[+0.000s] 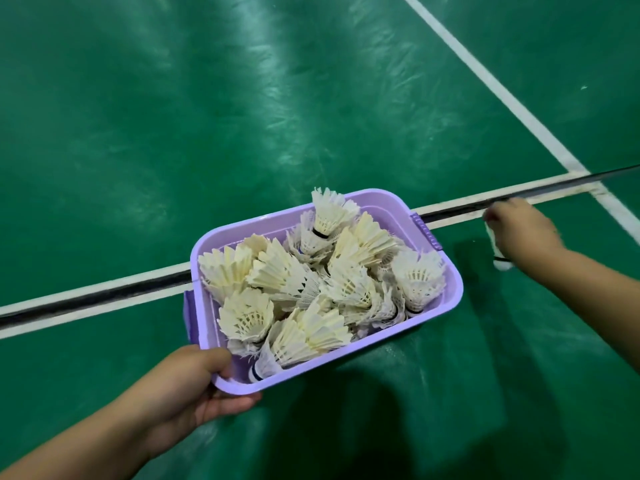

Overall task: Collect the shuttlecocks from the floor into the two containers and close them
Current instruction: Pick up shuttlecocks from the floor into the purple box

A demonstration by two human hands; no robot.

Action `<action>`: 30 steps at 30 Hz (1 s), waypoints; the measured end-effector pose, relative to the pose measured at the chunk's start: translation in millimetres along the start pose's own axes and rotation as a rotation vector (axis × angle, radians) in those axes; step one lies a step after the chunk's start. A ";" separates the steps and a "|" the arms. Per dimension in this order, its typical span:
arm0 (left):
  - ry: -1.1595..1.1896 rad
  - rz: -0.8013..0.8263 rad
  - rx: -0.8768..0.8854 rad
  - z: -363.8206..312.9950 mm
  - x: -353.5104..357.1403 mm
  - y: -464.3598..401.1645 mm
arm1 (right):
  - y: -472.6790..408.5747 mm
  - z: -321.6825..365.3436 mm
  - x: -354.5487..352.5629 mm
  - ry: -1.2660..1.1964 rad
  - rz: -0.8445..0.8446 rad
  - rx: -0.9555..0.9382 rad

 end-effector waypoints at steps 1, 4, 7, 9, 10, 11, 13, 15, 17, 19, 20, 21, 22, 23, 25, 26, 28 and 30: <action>0.001 -0.006 0.000 2.4 -5.1 1.2 | 8.9 15.3 -24.6 -0.165 -0.187 -0.003; -0.011 -0.016 0.006 7.9 -22.8 4.4 | 46.8 74.6 -86.5 -0.615 -0.476 -0.116; -0.042 -0.046 0.037 8.7 -39.0 13.1 | 78.6 136.9 -92.0 -0.643 -0.425 -0.248; -0.099 -0.059 0.089 8.0 -47.4 27.3 | 96.6 168.3 -77.9 -0.584 -0.339 -0.282; -0.086 -0.079 0.114 6.9 -54.3 35.0 | 105.9 183.2 -72.9 -0.550 -0.271 -0.323; -0.089 -0.106 0.108 4.3 -55.9 50.9 | 116.5 196.9 -75.0 -0.517 -0.195 -0.382; -0.056 -0.187 0.093 0.6 -70.6 74.7 | 134.7 211.8 -96.3 -0.439 -0.051 -0.406; -0.093 -0.223 0.028 19.9 -120.9 56.1 | 151.7 217.6 -128.3 -0.340 0.089 -0.323; -0.138 -0.235 0.014 27.9 -154.7 62.5 | 171.6 217.6 -173.3 -0.189 0.204 -0.207; -0.191 -0.162 0.027 8.7 -125.5 137.8 | 197.0 222.7 -227.4 -0.110 0.246 -0.116; -0.229 -0.161 0.036 -10.5 -93.8 201.0 | 212.8 226.3 -253.2 -0.102 0.270 -0.085; -0.292 -0.137 0.040 -21.5 -71.4 248.8 | 230.3 230.4 -280.4 -0.107 0.295 -0.053; -0.317 -0.089 0.041 -24.8 -61.6 278.0 | 250.4 234.7 -307.3 -0.116 0.315 -0.020; -0.337 -0.044 0.049 -27.4 -57.0 302.9 | 272.3 239.0 -333.4 -0.128 0.312 0.017; -0.433 0.063 0.033 -24.7 -53.1 352.3 | 320.7 248.6 -379.0 -0.157 0.275 0.109; -0.477 0.108 0.034 -24.2 -47.9 382.0 | 351.8 248.8 -406.6 -0.180 0.231 0.173; -0.538 0.199 -0.026 -9.9 -40.2 425.5 | 401.4 251.0 -434.6 -0.227 0.155 0.241; -0.640 0.283 -0.049 5.3 -26.9 455.9 | 450.1 239.0 -460.0 -0.290 0.023 0.360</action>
Point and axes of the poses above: each hand's wrist, its own y-axis away from the middle knuckle, its own x-axis out of the palm, z = x × y, the point moved 4 cm from there along -y, towards the middle knuckle, and after that the axes turned 6 degrees about -x, right-handed, at the moved point
